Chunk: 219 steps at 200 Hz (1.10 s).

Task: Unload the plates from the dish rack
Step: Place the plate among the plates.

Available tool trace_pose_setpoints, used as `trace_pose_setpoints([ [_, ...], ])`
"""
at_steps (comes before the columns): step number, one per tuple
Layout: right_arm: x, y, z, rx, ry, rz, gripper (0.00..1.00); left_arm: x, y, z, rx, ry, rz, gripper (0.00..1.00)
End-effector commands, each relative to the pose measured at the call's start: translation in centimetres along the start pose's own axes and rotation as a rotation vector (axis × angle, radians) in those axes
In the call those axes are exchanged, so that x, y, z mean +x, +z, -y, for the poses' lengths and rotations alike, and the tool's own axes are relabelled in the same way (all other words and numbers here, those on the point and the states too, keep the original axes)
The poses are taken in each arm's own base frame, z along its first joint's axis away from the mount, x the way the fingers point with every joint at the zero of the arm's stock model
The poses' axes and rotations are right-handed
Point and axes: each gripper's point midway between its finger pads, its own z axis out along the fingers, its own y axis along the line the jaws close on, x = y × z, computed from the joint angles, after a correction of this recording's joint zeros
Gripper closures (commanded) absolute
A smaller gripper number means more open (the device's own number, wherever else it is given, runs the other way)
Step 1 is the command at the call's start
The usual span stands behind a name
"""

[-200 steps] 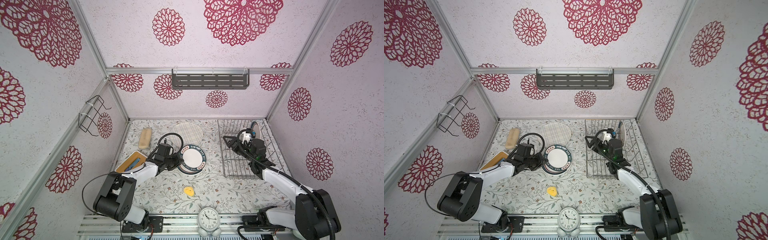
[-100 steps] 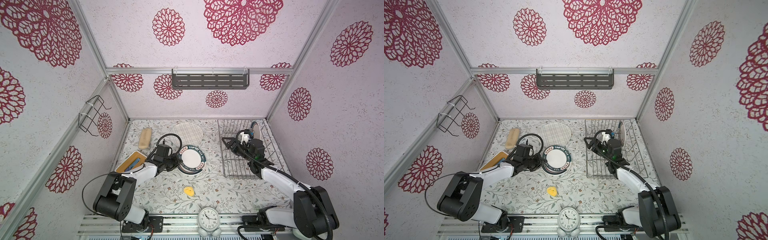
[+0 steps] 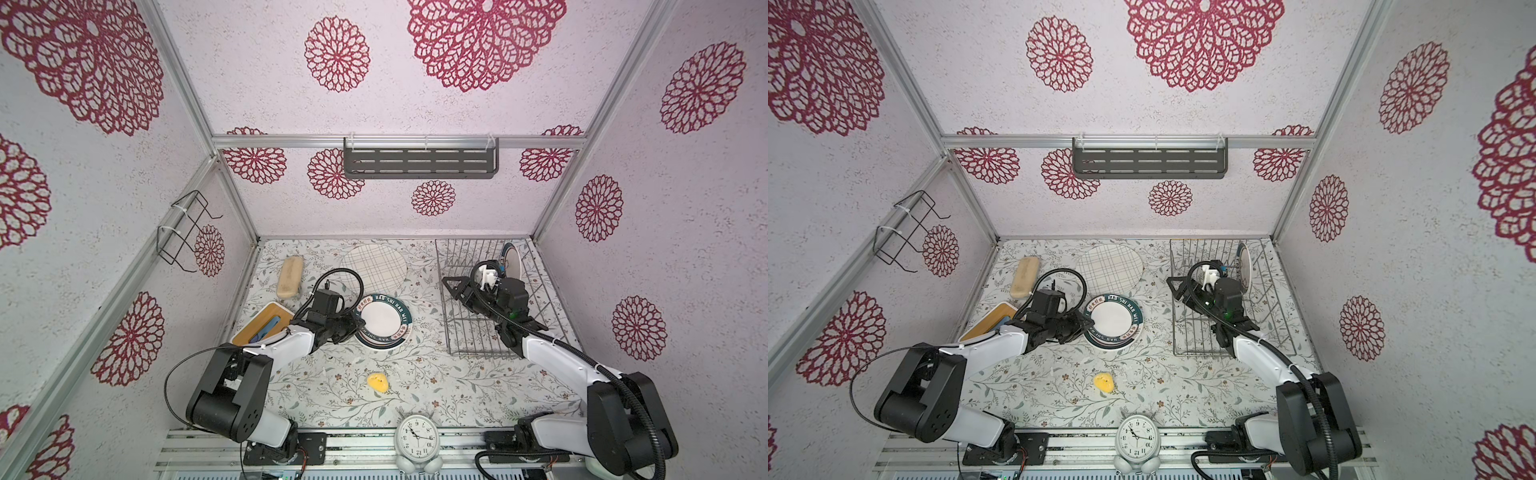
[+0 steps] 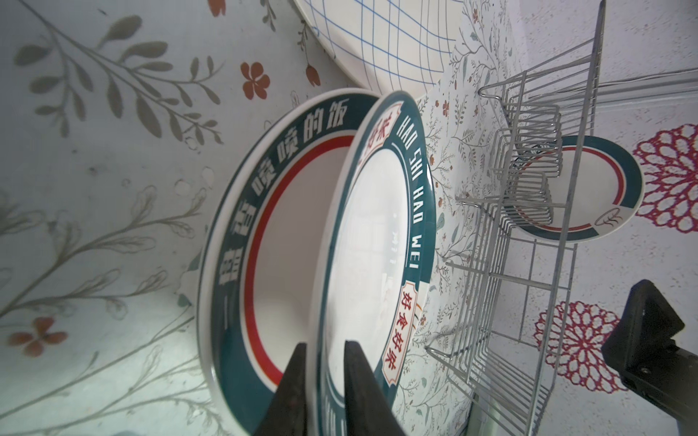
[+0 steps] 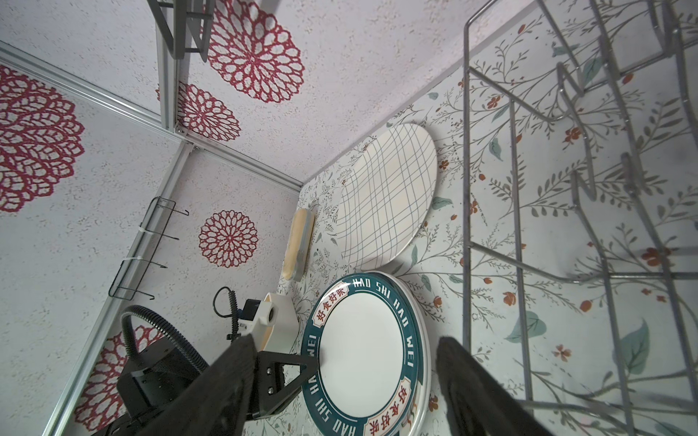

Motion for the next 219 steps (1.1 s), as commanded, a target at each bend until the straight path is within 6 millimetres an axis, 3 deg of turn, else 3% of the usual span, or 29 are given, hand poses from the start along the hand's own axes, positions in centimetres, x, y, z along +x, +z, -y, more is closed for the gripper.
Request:
trace_pose_setpoints([
  [1,-1.3,-0.5,-1.8,-0.038,-0.042,0.035,0.21,-0.9,-0.4,0.3,-0.009,0.027,0.028,0.73],
  [68,-1.2,-0.4,-1.5,-0.023,-0.051,0.03,0.21,-1.3,-0.7,-0.2,-0.073,0.053,0.032,0.56],
  [219,-1.1,-0.5,-1.3,-0.006,-0.07,0.021,0.21,-1.9,-0.9,0.8,-0.077,0.08,0.036,0.35],
])
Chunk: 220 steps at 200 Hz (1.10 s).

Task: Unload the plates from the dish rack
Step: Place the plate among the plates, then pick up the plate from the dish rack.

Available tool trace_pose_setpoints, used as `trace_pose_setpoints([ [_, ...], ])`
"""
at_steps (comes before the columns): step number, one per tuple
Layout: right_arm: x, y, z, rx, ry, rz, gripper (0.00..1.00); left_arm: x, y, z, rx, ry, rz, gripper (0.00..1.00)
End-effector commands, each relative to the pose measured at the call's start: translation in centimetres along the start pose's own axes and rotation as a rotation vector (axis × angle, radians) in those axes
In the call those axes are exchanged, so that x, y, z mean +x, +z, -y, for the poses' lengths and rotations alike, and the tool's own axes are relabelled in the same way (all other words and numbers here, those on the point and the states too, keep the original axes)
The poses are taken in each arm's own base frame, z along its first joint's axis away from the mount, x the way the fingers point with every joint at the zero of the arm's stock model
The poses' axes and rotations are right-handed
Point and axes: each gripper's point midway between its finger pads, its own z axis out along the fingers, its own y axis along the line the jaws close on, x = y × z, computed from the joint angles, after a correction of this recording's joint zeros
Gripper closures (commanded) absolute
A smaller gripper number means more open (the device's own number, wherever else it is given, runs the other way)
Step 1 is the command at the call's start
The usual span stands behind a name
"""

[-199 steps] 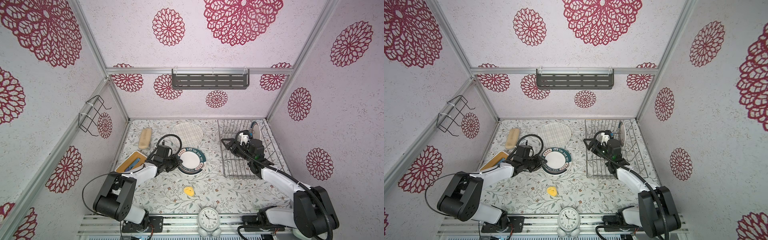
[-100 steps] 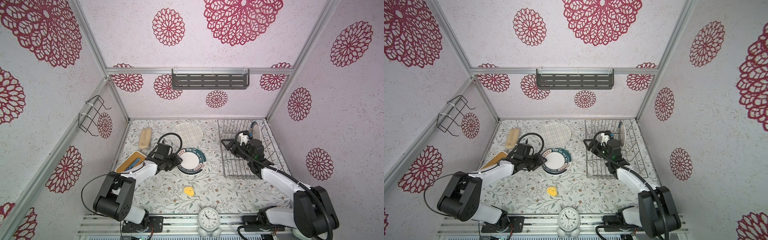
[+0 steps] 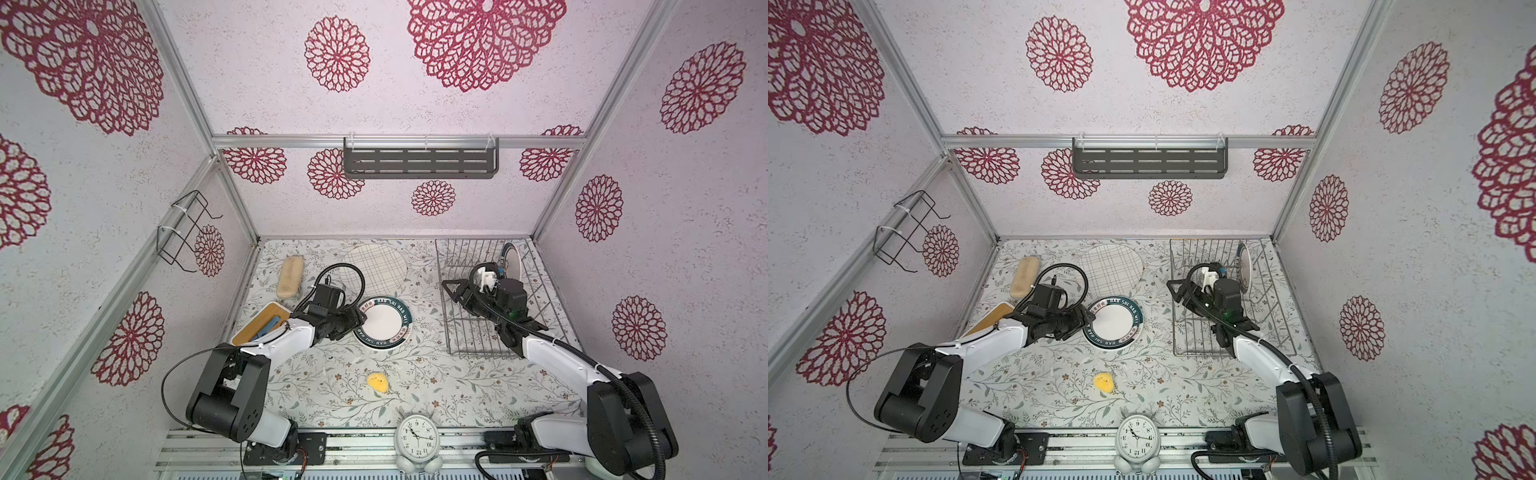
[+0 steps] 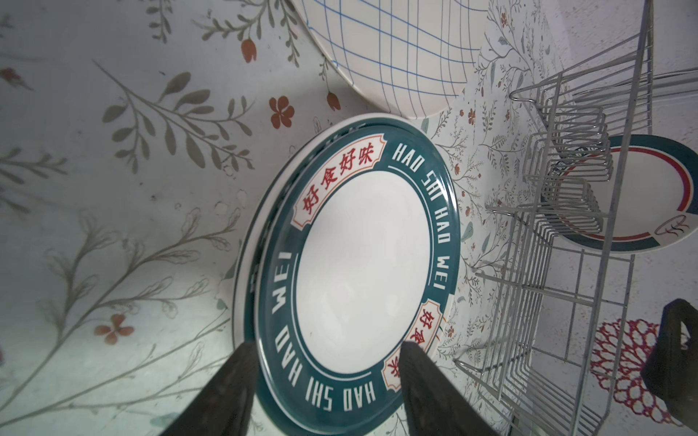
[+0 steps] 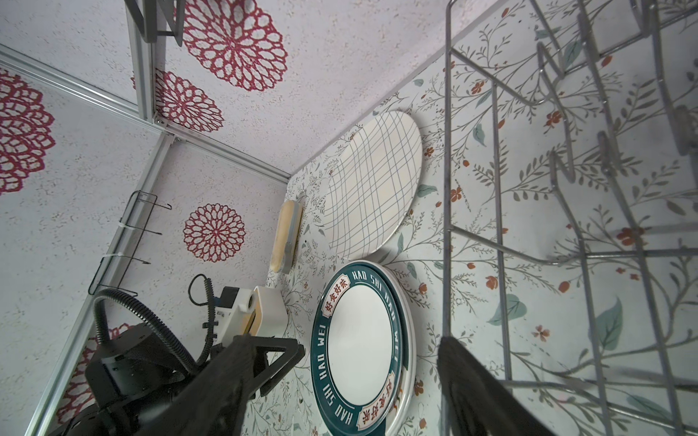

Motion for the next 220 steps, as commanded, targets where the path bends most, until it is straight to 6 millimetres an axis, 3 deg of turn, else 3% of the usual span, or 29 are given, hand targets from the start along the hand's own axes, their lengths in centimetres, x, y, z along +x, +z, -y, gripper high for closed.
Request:
trace_pose_setpoints([
  [1,-1.9,-0.6,-2.4,-0.047,-0.066,0.052,0.21,-0.7,-0.3,0.9,0.02,0.027,0.021,0.35],
  [60,-2.5,-1.1,-1.2,0.064,-0.144,0.059,0.2,-1.6,-1.4,2.7,0.074,0.063,0.071,0.34],
  [84,-3.3,-1.8,1.2,0.251,-0.225,0.06,0.19,-2.2,-1.9,3.6,0.103,0.08,0.095,0.34],
  [145,-7.1,-5.3,4.9,0.659,-0.453,0.089,0.14,-2.6,-1.2,4.9,0.147,0.093,0.085,0.33],
  [187,-10.7,-7.7,6.8,0.965,-0.561,0.108,0.1,-2.4,-0.9,5.3,0.157,0.094,0.081,0.33],
  [220,-13.5,-8.9,8.1,1.171,-0.655,0.135,0.17,-2.3,-0.6,5.7,0.175,0.092,0.072,0.33],
])
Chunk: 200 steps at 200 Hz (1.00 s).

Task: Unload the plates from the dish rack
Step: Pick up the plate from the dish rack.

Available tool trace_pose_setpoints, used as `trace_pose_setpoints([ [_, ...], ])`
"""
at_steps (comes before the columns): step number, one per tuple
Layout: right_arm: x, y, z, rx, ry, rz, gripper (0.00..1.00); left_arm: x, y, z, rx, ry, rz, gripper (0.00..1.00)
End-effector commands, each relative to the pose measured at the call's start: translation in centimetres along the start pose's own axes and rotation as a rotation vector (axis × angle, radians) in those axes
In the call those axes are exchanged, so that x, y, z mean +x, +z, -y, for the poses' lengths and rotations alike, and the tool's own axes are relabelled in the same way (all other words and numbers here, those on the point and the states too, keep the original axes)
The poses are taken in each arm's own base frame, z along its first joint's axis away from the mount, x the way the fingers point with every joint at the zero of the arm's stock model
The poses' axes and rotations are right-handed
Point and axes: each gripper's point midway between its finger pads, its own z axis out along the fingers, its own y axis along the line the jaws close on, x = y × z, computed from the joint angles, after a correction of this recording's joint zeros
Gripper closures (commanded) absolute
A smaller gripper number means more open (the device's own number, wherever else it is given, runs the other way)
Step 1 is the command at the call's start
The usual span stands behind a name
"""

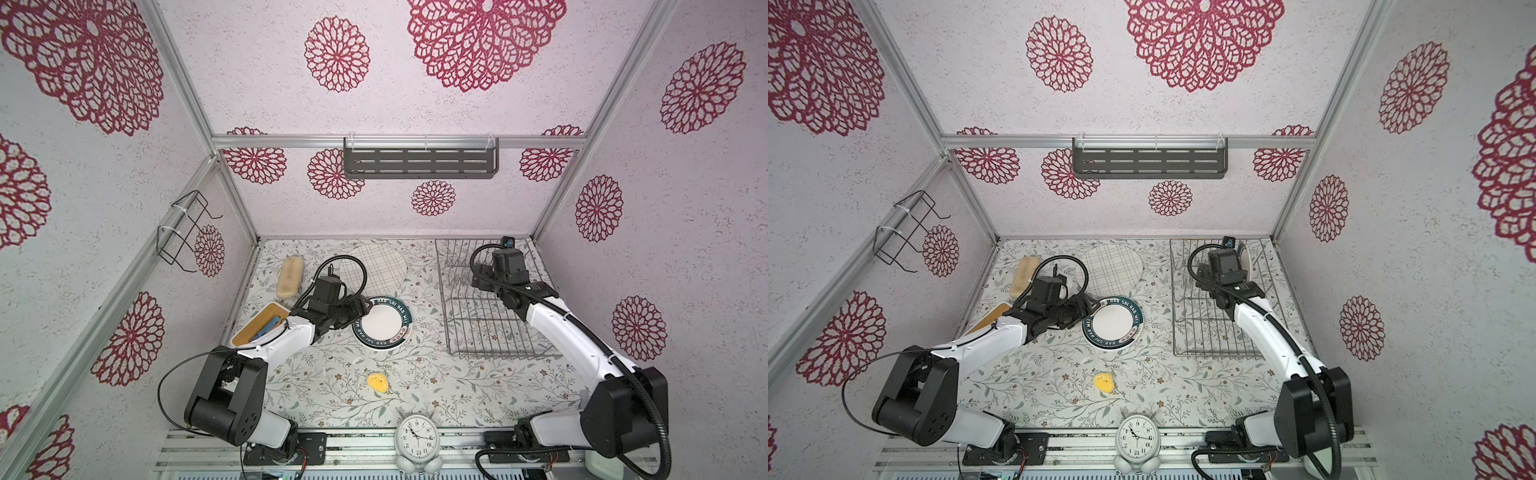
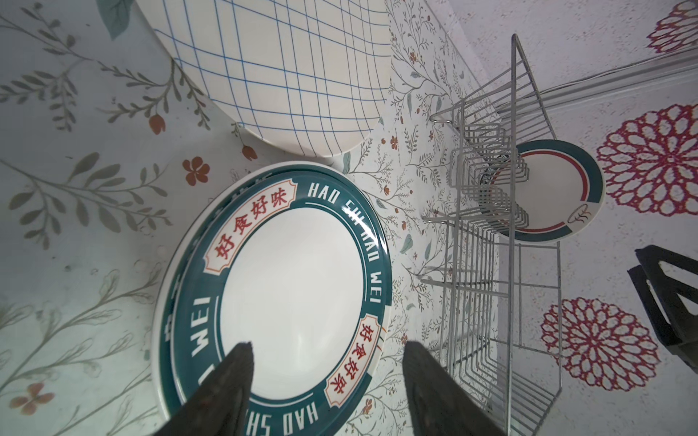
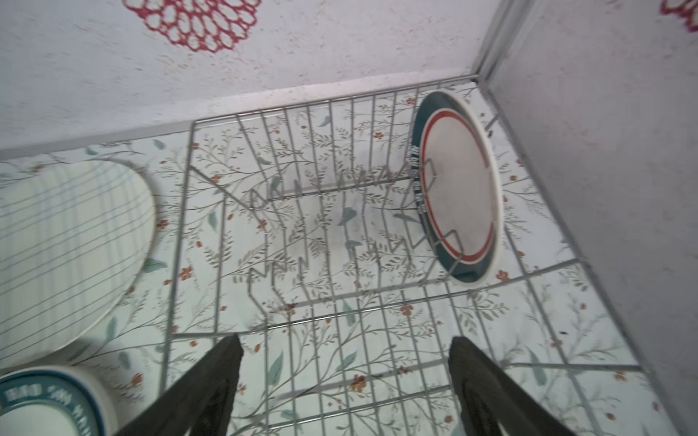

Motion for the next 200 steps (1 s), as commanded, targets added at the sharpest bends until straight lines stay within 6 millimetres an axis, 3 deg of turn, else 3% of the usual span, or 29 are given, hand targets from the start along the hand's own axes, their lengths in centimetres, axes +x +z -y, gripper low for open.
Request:
trace_pose_setpoints([
  [1,-1.3,0.2,4.0,0.249,-0.124,0.006,0.17,-0.4,0.4,1.3,0.043,0.017,0.007,0.33],
  [29,-2.3,1.2,6.1,0.406,-0.187,-0.012,0.31,-0.4,0.4,1.6,0.056,0.019,0.01,0.33],
  [94,-2.9,3.6,9.2,0.44,-0.166,-0.074,0.42,-0.2,0.7,1.8,0.077,0.009,0.006,0.32],
  [134,-2.3,4.8,8.8,0.321,-0.121,-0.112,0.45,0.0,1.0,1.6,0.084,0.006,0.002,0.32],
  [200,-1.6,6.6,9.2,0.29,-0.102,-0.159,0.53,-0.1,0.7,1.9,0.094,0.009,0.005,0.32],
])
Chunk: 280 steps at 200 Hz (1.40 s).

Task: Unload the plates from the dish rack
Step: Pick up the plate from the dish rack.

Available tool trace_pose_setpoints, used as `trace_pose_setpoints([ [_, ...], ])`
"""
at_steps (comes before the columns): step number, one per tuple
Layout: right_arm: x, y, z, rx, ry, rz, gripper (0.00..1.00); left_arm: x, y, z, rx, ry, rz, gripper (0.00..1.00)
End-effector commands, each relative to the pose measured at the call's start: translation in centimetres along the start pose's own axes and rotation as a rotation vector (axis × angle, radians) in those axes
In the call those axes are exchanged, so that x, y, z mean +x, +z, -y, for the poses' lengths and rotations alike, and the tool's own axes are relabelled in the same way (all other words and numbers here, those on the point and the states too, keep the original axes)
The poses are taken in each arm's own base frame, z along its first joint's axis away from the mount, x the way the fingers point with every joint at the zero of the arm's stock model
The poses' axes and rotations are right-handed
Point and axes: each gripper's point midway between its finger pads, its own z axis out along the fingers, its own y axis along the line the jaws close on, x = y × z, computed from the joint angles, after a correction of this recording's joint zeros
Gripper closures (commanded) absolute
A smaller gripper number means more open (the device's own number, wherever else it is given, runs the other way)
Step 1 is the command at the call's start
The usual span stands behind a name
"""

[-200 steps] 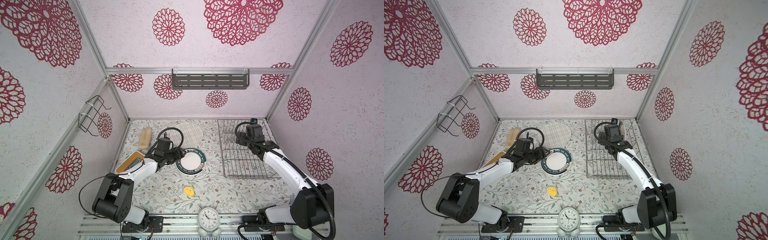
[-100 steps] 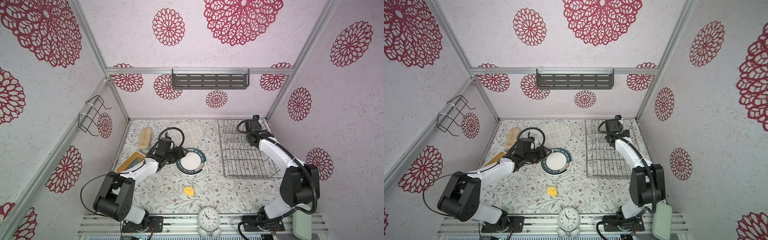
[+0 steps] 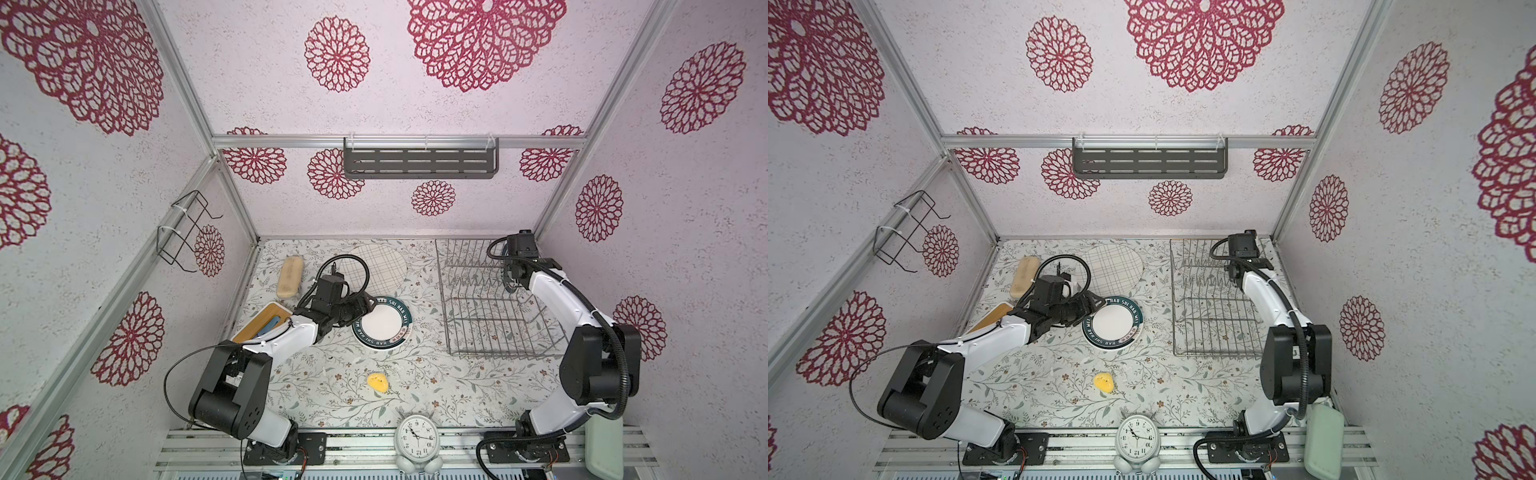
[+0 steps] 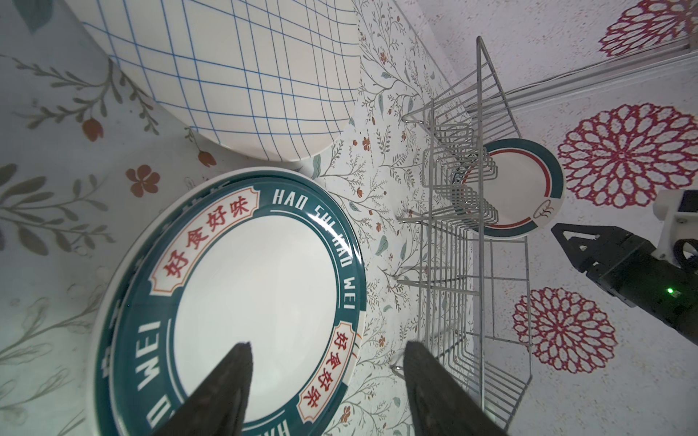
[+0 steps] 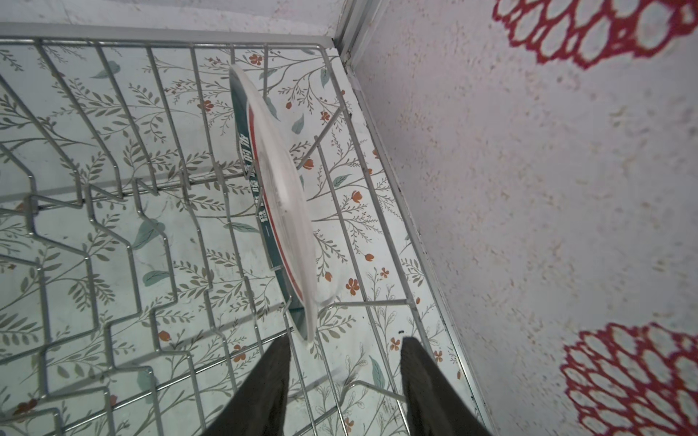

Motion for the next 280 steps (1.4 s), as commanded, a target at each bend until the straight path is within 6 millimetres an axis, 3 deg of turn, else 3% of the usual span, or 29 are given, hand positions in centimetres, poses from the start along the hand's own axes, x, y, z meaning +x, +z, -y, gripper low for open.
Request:
trace_pose_setpoints([
  [1,-0.8,0.2,0.2,-0.024,0.018,0.001,0.53,0.1,-0.1,0.4,0.019,0.015,0.002,0.32],
  [67,-0.9,1.9,0.4,-0.016,0.037,-0.014,0.73,0.0,-0.6,0.6,0.018,0.019,0.011,0.32],
  [280,-0.5,2.6,-0.7,-0.061,0.013,-0.049,0.92,0.1,-1.6,0.9,0.014,0.028,0.024,0.32],
])
